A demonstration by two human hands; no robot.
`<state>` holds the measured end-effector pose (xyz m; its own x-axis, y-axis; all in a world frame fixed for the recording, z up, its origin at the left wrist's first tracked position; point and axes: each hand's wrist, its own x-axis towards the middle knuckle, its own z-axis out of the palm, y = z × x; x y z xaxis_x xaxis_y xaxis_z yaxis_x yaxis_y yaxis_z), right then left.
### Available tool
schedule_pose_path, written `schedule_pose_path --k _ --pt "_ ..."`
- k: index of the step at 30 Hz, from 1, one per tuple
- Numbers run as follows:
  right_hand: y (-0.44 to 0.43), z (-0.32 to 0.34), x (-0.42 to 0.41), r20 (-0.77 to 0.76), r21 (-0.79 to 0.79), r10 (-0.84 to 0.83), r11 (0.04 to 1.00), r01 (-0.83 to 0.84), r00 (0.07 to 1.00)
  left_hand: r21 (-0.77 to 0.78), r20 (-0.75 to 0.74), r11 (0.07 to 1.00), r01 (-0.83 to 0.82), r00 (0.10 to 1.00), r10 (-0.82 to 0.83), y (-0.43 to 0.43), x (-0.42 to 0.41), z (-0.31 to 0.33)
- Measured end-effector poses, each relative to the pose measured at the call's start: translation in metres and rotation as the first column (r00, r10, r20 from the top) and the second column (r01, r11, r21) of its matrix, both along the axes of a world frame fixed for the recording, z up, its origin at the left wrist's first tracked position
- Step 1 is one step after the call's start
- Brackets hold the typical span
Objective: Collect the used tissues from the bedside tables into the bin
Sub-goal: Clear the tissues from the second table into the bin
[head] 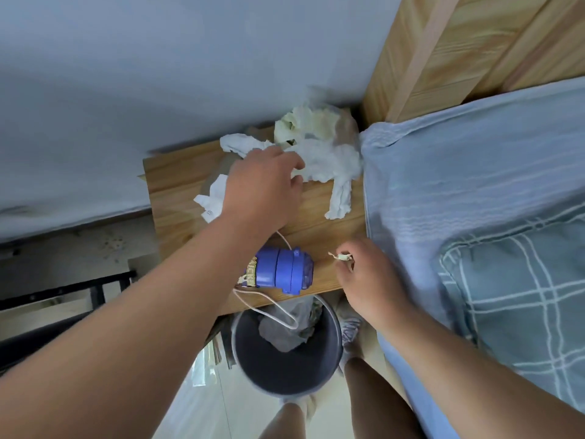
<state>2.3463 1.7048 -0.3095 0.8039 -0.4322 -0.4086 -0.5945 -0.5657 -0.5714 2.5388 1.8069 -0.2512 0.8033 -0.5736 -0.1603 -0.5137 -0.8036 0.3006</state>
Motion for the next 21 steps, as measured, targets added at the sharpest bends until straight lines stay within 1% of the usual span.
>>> schedule_pose_path --k 2,4,5,8,10,15,18,21 --pt "0.0 0.008 0.0 0.045 0.037 -0.072 0.997 0.07 0.996 -0.002 -0.043 0.986 0.167 0.985 -0.167 -0.02 -0.001 -0.008" --pt "0.001 0.014 -0.003 0.023 0.067 -0.08 0.995 0.079 0.997 0.019 -0.085 0.94 0.342 0.937 -0.339 -0.04 -0.009 -0.016" --pt "0.003 0.016 -0.006 0.002 0.077 -0.068 0.995 0.068 0.998 0.041 -0.107 0.923 0.383 0.92 -0.377 -0.05 -0.014 -0.022" --pt "0.008 0.021 -0.021 -0.025 0.123 -0.069 0.99 0.072 0.997 0.184 -0.146 0.901 0.392 0.918 -0.369 -0.068 -0.027 -0.04" --pt "0.011 0.022 -0.031 -0.051 0.153 -0.077 0.985 0.084 0.996 0.235 -0.144 0.898 0.373 0.927 -0.347 -0.07 -0.038 -0.05" --pt "0.014 0.018 -0.05 -0.123 0.209 -0.103 0.97 0.127 0.987 0.109 -0.174 0.926 0.362 0.924 -0.34 -0.055 -0.056 -0.068" --pt "0.016 0.019 -0.054 -0.148 0.256 -0.146 0.95 0.181 0.978 -0.039 -0.166 0.94 0.339 0.925 -0.341 -0.038 -0.071 -0.064" --pt "0.019 0.024 -0.056 -0.212 0.3 -0.192 0.92 0.25 0.958 -0.181 -0.149 0.948 0.262 0.945 -0.29 -0.019 -0.088 -0.05"
